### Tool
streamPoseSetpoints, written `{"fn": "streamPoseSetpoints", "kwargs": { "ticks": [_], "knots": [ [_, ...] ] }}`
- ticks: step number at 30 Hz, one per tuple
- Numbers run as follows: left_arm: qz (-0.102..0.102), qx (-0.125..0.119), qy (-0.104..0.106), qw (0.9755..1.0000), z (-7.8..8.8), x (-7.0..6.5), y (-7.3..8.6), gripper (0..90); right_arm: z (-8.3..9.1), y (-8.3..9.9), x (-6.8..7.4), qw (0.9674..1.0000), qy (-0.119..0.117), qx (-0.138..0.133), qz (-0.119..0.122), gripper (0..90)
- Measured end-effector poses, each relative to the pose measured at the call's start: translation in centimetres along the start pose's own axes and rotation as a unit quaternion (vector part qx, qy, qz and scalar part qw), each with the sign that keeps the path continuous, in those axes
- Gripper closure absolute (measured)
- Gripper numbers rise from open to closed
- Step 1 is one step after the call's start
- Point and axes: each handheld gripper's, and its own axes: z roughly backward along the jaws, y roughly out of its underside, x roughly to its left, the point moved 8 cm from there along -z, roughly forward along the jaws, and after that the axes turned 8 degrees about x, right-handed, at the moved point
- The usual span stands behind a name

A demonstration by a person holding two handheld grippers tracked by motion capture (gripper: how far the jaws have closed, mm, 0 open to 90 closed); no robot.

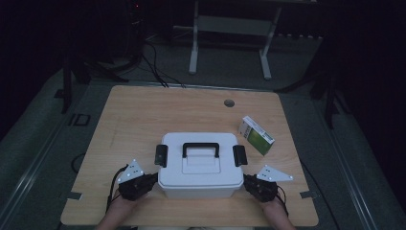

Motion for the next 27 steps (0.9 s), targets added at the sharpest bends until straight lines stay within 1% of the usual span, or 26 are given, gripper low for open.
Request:
{"fn": "streamPoseSetpoints", "kwargs": {
  "ticks": [1,6,9,12,16,18,22,23,24,25,26,27],
  "knots": [
    [0.000,0.000,0.001,1.0000,0.1,0.0,0.0,89.8,0.0,0.0,0.1,1.0000,0.000,0.001,0.003,90.0],
    [-0.004,0.000,0.002,1.0000,0.0,0.2,0.0,89.8,-0.1,0.0,0.1,1.0000,-0.003,0.000,-0.004,90.0],
    [-0.001,-0.001,0.001,1.0000,-0.3,0.5,-0.3,89.8,-0.2,-0.2,-0.2,1.0000,-0.006,-0.001,-0.008,90.0],
    [0.001,-0.002,0.001,1.0000,-0.4,0.8,-0.5,89.8,-0.6,-0.5,-0.6,1.0000,-0.003,0.000,-0.009,90.0],
    [0.003,-0.002,0.006,1.0000,-0.5,1.1,-0.5,89.8,-1.0,-0.8,-1.0,0.9999,0.000,-0.001,-0.010,90.0],
    [0.005,-0.003,0.004,1.0000,-0.5,1.3,-0.6,89.7,-1.2,-0.9,-1.1,0.9999,0.001,-0.001,-0.012,90.0],
    [0.005,-0.001,-0.012,0.9999,-0.7,2.1,-1.0,89.7,-1.6,-1.2,-1.1,1.0000,0.001,-0.001,-0.009,90.0],
    [0.005,-0.001,-0.012,0.9999,-0.7,2.1,-1.0,89.6,-1.6,-1.2,-1.1,1.0000,0.001,-0.001,-0.009,90.0],
    [0.010,0.000,-0.010,0.9999,-0.7,2.4,-1.1,89.6,-1.8,-1.4,-1.3,1.0000,0.002,-0.001,-0.009,90.0],
    [0.011,-0.001,-0.008,0.9999,-0.8,2.5,-1.1,89.7,-2.1,-1.8,-1.6,0.9999,0.006,-0.002,-0.008,90.0],
    [0.011,-0.001,-0.008,0.9999,-0.8,2.5,-1.1,89.7,-2.2,-2.0,-1.7,1.0000,0.006,-0.001,-0.006,90.0],
    [0.005,-0.001,-0.006,1.0000,-0.7,2.6,-1.1,89.7,-2.3,-2.0,-1.8,1.0000,0.002,0.000,-0.007,90.0]
  ]
}}
